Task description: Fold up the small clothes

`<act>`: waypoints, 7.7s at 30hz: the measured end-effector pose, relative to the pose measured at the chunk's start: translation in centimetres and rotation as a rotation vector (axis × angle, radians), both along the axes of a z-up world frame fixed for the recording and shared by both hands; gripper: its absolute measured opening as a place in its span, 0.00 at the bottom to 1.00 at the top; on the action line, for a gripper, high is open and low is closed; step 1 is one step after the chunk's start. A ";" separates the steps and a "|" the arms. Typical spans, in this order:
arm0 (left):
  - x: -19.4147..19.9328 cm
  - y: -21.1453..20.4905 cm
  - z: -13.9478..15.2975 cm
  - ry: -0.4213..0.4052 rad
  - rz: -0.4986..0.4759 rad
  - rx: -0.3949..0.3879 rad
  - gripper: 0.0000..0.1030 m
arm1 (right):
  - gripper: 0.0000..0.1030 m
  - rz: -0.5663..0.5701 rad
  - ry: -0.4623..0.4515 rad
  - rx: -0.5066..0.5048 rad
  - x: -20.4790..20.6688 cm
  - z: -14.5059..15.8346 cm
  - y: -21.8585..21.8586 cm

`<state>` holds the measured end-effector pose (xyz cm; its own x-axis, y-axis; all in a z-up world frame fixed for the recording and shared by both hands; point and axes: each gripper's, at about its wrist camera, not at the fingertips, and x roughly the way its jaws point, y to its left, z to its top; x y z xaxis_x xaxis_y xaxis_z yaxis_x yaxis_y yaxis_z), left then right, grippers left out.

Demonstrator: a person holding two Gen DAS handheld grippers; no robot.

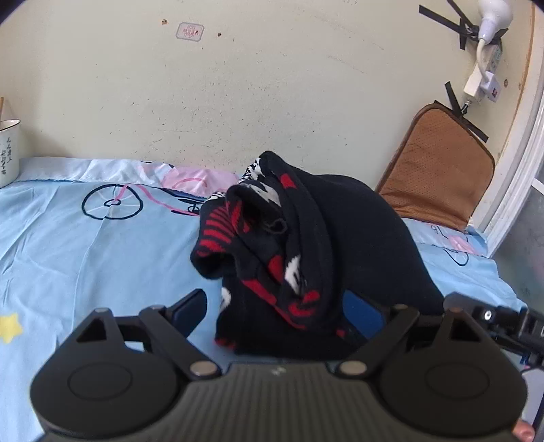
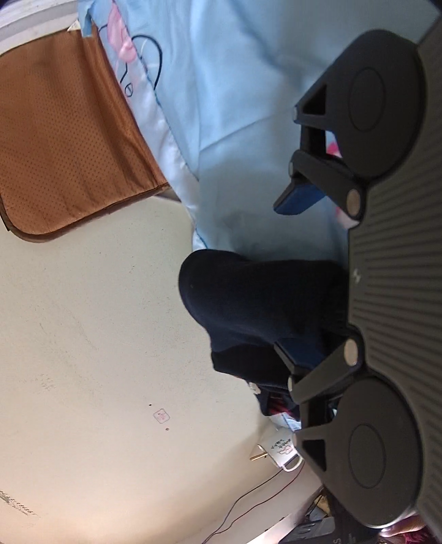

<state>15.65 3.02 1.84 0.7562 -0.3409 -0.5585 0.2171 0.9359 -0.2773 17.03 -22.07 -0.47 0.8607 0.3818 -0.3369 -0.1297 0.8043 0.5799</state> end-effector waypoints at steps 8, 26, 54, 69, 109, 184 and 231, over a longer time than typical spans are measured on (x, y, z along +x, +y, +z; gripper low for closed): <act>-8.4 -2.6 1.2 -0.162 0.085 0.123 0.88 | 0.80 -0.004 -0.051 -0.083 -6.9 0.2 0.9; -14.9 -6.3 0.8 -0.480 0.234 0.347 1.00 | 0.82 0.015 -0.141 -0.070 -9.2 -0.5 0.9; -12.6 -4.7 0.2 -0.321 0.242 0.292 1.00 | 0.83 0.048 -0.160 -0.031 -9.3 -0.4 0.8; -12.4 -4.5 0.2 -0.313 0.236 0.289 1.00 | 0.83 0.048 -0.159 -0.031 -9.2 -0.5 0.8; -12.3 -4.4 0.1 -0.314 0.236 0.288 1.00 | 0.83 0.056 -0.167 -0.040 -9.4 -0.3 1.1; -16.9 -4.9 2.2 -0.199 0.241 0.453 1.00 | 0.90 0.020 -0.046 -0.089 -13.7 0.4 3.4; -16.4 -7.6 2.3 -0.146 0.193 0.375 1.00 | 0.90 -0.093 0.057 -0.082 -15.9 -1.0 1.1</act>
